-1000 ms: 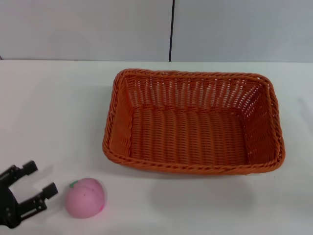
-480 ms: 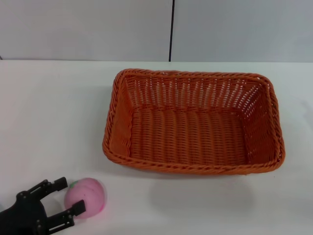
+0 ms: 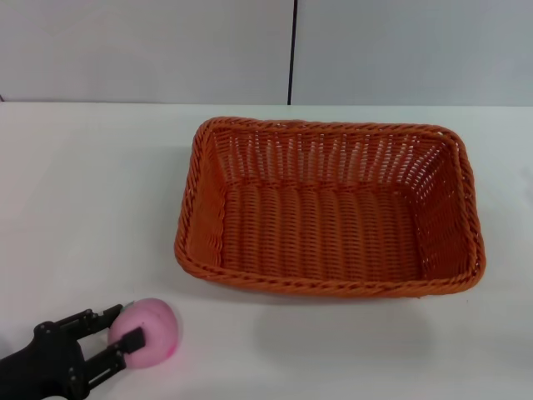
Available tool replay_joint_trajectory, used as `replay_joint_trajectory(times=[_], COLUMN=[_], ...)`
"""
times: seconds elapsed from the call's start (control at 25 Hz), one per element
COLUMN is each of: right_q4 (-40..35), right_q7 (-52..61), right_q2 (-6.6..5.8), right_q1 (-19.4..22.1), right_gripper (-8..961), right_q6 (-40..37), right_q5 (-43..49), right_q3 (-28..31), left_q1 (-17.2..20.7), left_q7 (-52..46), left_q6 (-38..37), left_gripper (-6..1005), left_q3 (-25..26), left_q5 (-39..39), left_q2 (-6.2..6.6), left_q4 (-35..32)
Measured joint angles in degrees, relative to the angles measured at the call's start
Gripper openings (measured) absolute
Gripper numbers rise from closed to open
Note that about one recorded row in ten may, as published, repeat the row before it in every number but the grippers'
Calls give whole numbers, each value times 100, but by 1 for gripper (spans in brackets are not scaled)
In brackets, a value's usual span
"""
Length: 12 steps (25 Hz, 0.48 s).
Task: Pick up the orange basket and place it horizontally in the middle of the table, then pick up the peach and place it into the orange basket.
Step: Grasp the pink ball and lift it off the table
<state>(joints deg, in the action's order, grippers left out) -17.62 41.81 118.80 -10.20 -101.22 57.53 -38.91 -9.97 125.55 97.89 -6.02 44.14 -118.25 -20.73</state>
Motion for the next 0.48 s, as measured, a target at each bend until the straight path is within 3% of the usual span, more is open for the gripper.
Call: replay_joint_trajectory(times=[0.08, 0.32, 0.48], right_q4=[6, 40, 47], right_q7=[-1, -26, -36], right_q2=[0, 3, -1], right_q1=[0, 26, 44], right_gripper=[492, 492, 492], right_q6=[5, 54, 69], right_q5=[0, -5, -6], right_q3=[0, 15, 45], left_q1=[0, 26, 21], left_q7=[-3, 68, 34], left_q6=[1, 104, 535], left_gripper=[509, 416, 354], left_q3=[68, 460, 1211], left_q5=[2, 11, 20], left_q2=[1, 11, 66], left_q4=[0, 4, -119])
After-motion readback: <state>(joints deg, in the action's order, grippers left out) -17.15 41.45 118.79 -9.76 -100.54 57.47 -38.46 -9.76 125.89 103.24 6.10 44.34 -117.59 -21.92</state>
